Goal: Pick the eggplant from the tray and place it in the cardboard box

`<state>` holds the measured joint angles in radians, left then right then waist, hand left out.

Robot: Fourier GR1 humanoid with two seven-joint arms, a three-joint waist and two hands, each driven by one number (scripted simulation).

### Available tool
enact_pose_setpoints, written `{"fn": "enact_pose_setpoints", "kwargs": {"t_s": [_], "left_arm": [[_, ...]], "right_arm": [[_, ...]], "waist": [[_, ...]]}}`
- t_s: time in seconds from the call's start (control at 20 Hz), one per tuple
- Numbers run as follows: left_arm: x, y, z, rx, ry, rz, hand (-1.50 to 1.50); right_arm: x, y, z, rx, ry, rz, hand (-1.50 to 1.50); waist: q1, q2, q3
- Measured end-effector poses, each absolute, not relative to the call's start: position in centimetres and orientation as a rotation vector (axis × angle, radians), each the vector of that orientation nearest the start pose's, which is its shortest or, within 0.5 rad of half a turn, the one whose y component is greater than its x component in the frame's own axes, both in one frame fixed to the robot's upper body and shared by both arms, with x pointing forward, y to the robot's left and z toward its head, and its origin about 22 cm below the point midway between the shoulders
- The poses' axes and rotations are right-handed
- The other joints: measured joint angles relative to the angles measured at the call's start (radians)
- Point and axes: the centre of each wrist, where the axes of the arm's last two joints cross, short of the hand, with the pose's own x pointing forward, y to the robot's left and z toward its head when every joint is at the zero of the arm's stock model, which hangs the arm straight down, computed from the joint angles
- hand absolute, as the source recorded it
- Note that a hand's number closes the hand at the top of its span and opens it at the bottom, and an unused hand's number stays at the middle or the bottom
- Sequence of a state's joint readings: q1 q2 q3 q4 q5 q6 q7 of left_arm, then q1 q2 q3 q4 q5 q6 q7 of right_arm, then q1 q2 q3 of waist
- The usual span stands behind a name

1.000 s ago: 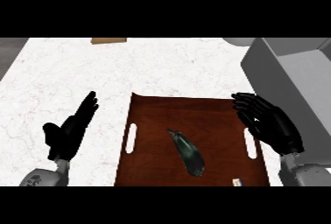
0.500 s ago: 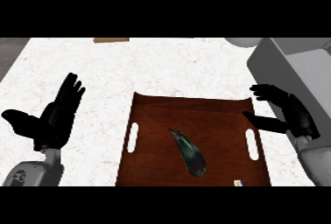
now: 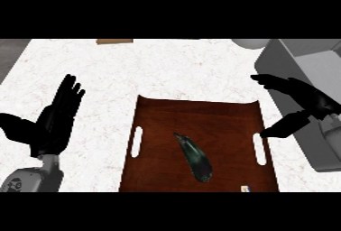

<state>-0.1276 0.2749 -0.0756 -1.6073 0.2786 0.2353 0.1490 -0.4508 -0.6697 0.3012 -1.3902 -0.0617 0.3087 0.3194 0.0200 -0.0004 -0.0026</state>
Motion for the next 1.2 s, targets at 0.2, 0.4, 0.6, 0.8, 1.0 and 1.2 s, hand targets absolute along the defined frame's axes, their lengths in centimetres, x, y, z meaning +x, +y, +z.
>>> {"fn": "enact_pose_setpoints", "kwargs": {"t_s": [0.2, 0.4, 0.6, 0.8, 1.0, 1.2], "left_arm": [[26.8, 26.0, 5.1, 0.059, -1.545, 0.096, 0.0], [26.6, 26.2, 5.5, 0.064, -1.543, 0.103, 0.0], [26.9, 26.1, 5.7, 0.067, -1.542, 0.113, 0.0], [26.8, 26.1, 5.5, 0.075, -1.545, 0.113, 0.0], [26.8, 25.5, 5.7, 0.073, -1.545, 0.116, 0.0], [26.6, 26.0, 5.7, 0.073, -1.544, 0.11, 0.0]], "right_arm": [[34.3, -26.6, 14.2, -0.188, -1.078, 1.072, -1.5], [35.3, -23.4, 16.5, -0.114, -1.017, 1.102, -1.5], [35.2, -20.5, 17.1, -0.048, -1.005, 1.101, -1.5], [34.9, -18.6, 17.0, -0.016, -1.005, 1.098, -1.5], [34.5, -17.1, 16.7, -0.036, -0.99, 1.109, -1.5], [33.7, -16.1, 15.2, -0.029, -0.959, 1.107, -1.5]], "waist": [[0.0, 0.0, 0.0], [-0.007, -0.001, 0.001], [-0.013, -0.001, 0.002], [-0.015, -0.001, 0.002], [-0.017, -0.001, 0.002], [-0.018, -0.001, 0.002]]}}
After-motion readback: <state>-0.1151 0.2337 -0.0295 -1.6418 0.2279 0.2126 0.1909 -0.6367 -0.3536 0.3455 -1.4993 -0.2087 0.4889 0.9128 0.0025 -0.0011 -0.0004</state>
